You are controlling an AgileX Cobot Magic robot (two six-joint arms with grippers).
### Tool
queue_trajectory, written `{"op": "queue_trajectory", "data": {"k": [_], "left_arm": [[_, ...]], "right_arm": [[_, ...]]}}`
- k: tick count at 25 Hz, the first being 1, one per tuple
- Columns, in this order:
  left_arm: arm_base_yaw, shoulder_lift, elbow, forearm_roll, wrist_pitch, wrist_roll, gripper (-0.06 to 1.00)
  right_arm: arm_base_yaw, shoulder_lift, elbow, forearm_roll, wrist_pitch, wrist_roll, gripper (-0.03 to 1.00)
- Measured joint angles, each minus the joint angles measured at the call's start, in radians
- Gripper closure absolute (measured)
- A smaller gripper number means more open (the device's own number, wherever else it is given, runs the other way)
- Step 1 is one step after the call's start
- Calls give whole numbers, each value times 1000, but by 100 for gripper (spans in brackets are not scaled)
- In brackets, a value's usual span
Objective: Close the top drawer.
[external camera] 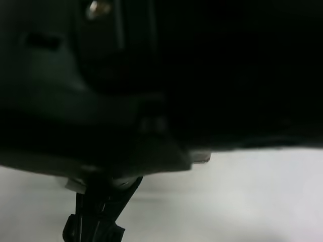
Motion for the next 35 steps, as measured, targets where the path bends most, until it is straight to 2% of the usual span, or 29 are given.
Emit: {"op": "queue_trajectory", "data": {"k": [4,7,18,21,23,26,35], "left_arm": [[0,0,0,0,0,0,-5],[0,0,0,0,0,0,-5],[0,0,0,0,0,-1,-5],[0,0,0,0,0,-1,-5],[0,0,0,0,0,-1,-5],[0,0,0,0,0,-1,-5],[0,0,0,0,0,-1,-5]], "right_arm": [[-10,17,0,-56,0,20,-3],[-50,17,0,-68,0,23,-3],[-168,17,-39,81,19,-20,-2],[-217,17,-76,19,21,-37,-2],[-262,17,-96,-40,8,-54,-2],[-304,17,-110,-65,-24,-75,-2],[-437,17,-110,8,-179,-160,-2]]}}
